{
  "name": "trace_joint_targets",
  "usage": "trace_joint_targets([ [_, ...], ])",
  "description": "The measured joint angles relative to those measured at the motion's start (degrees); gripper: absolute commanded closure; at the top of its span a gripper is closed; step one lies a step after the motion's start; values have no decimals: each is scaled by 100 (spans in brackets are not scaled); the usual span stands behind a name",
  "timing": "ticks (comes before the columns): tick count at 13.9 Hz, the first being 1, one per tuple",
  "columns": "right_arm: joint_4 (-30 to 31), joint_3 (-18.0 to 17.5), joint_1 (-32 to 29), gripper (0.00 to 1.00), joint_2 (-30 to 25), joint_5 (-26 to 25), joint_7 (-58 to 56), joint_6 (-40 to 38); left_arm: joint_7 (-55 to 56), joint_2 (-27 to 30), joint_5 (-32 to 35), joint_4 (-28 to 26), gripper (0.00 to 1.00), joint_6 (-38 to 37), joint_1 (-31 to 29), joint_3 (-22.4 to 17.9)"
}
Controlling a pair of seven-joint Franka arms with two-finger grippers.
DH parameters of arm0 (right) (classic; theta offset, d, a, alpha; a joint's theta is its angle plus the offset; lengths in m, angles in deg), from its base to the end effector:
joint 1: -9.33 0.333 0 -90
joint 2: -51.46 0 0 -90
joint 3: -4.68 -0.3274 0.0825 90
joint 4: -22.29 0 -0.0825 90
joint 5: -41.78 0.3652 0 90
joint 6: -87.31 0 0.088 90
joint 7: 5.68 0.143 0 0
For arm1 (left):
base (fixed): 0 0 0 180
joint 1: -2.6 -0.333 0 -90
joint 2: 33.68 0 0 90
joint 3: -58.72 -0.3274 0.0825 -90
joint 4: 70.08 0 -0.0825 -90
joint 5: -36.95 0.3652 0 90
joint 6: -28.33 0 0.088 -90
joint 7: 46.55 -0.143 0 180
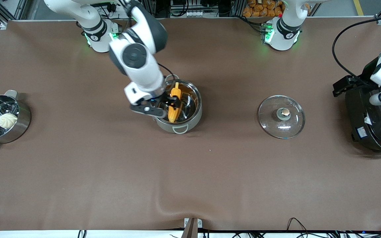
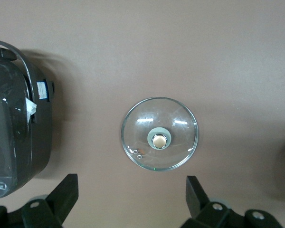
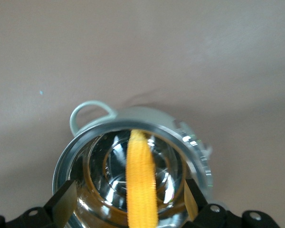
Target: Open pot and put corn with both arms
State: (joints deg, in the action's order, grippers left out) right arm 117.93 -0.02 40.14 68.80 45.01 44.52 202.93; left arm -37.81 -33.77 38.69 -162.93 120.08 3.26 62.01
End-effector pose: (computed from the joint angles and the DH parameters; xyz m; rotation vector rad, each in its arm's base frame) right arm 0.5199 0.3719 0.4164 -3.0234 0.4320 0.0262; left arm 0.5360 -0.0327 0.5792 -3.1065 -0.1280 0.0269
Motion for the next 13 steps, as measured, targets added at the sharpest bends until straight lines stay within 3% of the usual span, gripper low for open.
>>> trace_joint_targets([
  [8, -27, 143, -2181, 0, -1307, -18, -3067, -1666, 0, 250, 0, 6, 0, -287, 1, 29],
  [13, -212, 835, -2452, 0, -1482, -30, -4323, -1847, -11, 136, 0, 104, 0, -348, 0, 25],
])
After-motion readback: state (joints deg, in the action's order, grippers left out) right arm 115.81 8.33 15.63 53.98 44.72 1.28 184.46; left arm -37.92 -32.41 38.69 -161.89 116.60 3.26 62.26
